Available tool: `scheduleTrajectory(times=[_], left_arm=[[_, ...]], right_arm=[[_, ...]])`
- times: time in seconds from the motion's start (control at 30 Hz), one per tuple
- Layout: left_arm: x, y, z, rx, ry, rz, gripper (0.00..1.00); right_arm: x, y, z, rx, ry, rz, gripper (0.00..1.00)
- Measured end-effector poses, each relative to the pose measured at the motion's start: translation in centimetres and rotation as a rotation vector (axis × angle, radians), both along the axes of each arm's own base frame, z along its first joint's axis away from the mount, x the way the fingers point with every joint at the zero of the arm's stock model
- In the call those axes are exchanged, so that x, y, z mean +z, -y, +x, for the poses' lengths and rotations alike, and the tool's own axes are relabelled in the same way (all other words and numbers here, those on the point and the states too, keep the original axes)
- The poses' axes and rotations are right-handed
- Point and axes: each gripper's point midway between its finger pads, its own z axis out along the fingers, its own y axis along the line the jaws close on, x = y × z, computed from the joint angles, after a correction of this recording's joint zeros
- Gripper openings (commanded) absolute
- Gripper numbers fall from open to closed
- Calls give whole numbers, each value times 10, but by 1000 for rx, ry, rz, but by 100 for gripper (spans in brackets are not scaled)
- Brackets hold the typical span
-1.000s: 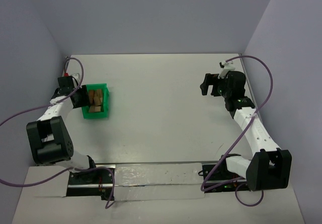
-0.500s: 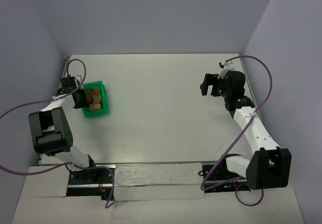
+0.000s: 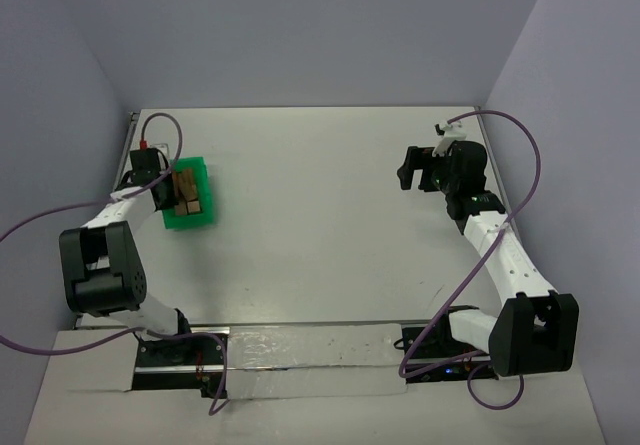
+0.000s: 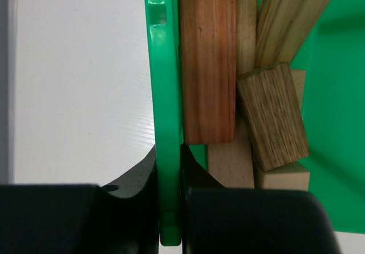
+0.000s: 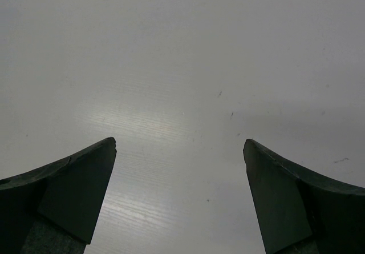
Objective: Build the wood block tower
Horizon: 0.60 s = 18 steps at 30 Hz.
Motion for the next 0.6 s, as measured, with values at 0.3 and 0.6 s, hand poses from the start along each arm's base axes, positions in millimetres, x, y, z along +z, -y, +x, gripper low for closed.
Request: scheduleTrajectory(times=[0.3,0.6], left_arm=[[33,93,9,-250,58,189,0],[41,142,2,-377,54,479,0]], right_arm=[[0,0,0,1,0,-2,100],[0,0,0,1,0,-3,100]])
